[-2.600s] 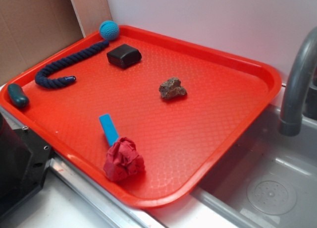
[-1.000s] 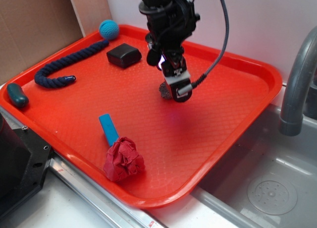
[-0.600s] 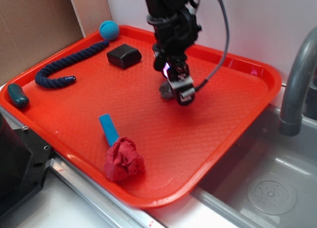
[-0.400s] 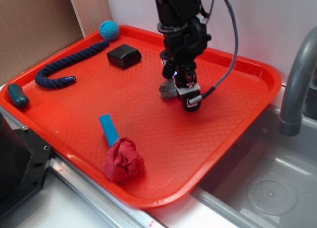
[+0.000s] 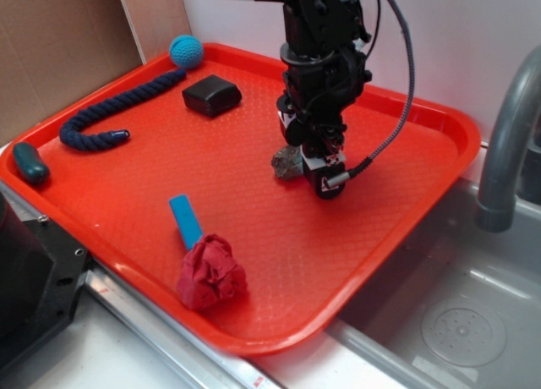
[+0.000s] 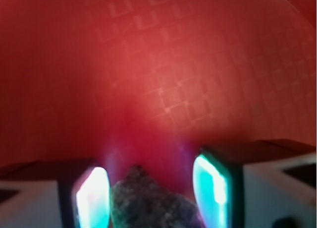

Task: Grab the rock.

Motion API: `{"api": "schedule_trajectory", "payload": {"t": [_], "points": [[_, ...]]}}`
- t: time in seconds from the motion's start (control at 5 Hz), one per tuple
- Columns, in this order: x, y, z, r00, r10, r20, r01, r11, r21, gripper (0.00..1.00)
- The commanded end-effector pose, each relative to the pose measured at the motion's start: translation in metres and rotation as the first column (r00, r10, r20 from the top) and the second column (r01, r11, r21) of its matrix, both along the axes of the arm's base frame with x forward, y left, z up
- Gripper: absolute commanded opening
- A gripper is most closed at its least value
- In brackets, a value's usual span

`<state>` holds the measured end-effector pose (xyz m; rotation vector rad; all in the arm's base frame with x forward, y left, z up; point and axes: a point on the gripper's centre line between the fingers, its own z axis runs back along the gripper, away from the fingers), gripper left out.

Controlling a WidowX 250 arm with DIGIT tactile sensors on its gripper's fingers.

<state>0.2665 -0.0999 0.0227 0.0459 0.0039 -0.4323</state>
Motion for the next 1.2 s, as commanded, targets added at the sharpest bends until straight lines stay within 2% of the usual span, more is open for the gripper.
{"api": "schedule_trajectory", "payload": {"t": [0.0, 0.2, 0.4, 0.6, 0.8, 1.0], "points": [[-0.015, 0.013, 0.064, 0.987, 0.133, 0.085, -0.131, 0.991, -0.027, 0.0], [-0.028, 0.038, 0.098, 0.954, 0.293, 0.064, -0.294, 0.956, 0.005, 0.0], [-0.043, 0.061, 0.123, 0.909, 0.403, 0.103, -0.401, 0.915, -0.04, 0.43], [-0.059, 0.062, 0.109, 0.771, 0.616, 0.162, -0.608, 0.788, -0.1, 1.0], [-0.065, 0.05, 0.088, 0.624, 0.77, 0.131, -0.765, 0.637, -0.101, 1.0], [-0.059, 0.038, 0.065, 0.571, 0.814, 0.105, -0.798, 0.581, -0.157, 1.0]]}}
